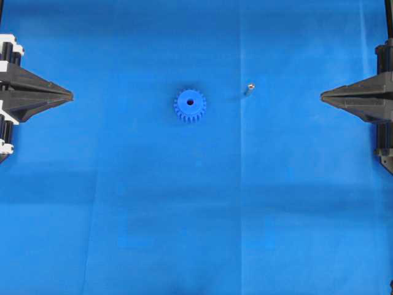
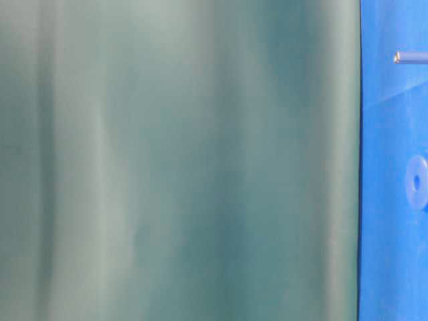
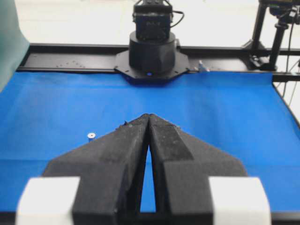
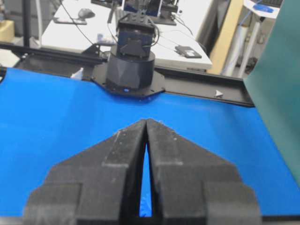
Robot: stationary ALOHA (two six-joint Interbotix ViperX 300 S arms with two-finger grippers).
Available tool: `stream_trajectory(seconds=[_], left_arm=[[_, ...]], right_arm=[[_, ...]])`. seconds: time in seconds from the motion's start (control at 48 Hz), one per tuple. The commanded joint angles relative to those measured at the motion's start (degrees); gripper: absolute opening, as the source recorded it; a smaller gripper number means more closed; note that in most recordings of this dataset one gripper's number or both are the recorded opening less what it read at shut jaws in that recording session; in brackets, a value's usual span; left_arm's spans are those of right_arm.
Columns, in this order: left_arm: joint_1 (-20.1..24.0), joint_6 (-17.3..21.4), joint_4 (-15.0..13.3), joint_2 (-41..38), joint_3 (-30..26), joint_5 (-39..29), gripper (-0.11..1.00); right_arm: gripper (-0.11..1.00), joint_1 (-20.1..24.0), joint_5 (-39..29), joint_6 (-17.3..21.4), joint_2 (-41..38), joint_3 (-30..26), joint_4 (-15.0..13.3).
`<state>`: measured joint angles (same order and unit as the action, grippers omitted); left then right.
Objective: Insert the shaft placed at a random location into the center hole of the small gear at another random location.
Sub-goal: 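Move the right gripper left over the upright silver shaft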
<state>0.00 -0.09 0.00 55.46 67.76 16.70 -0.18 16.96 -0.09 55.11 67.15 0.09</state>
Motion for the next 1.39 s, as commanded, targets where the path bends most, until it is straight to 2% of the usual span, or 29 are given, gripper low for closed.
stream_trajectory(seconds=[0.0, 0.104, 0.333, 0.645, 0.708, 0.812, 1.02, 1.041, 1.165, 1.374], left_arm=[[-0.26, -0.44, 0.09, 0.00, -1.14, 0.09, 0.00], [-0.62, -0.79, 0.09, 0.18, -1.14, -0.09, 0.00], [-0.62, -0.79, 0.18, 0.18, -1.14, -0.62, 0.00], [-0.62, -0.79, 0.18, 0.18, -1.05, -0.97, 0.00], [-0.62, -0.79, 0.18, 0.09, -0.97, -0.97, 0.00], [-0.53, -0.79, 0.18, 0.18, -0.88, -0.97, 0.00], [-0.62, -0.79, 0.09, 0.18, -0.88, -1.49, 0.00], [-0.62, -0.79, 0.18, 0.18, -0.88, -1.49, 0.00], [-0.62, -0.79, 0.09, 0.18, -0.88, -1.49, 0.00], [-0.62, -0.79, 0.18, 0.18, -0.70, -1.49, 0.00]], right_arm=[[0.00, 0.09, 0.00, -0.35, -0.26, -1.14, 0.00], [-0.06, 0.09, -1.41, -0.26, -0.35, -1.58, 0.00], [-0.06, -1.23, -1.76, -0.09, -0.88, -1.49, 0.00], [-0.03, -4.92, 3.78, 0.18, -8.53, -0.26, 1.14], [0.02, -5.80, 5.27, 0.18, -10.90, 0.09, 1.76], [0.21, -7.03, 8.61, 0.18, -16.17, 0.62, 3.43], [0.80, -8.17, 13.62, 0.18, -27.69, 0.53, 5.19], [0.81, -8.17, 14.94, 0.18, -29.44, 0.53, 5.62], [0.69, -8.35, 20.04, 0.18, -36.47, 0.26, 7.73], [0.70, -8.44, 26.02, 0.18, -46.49, -0.44, 10.99]])
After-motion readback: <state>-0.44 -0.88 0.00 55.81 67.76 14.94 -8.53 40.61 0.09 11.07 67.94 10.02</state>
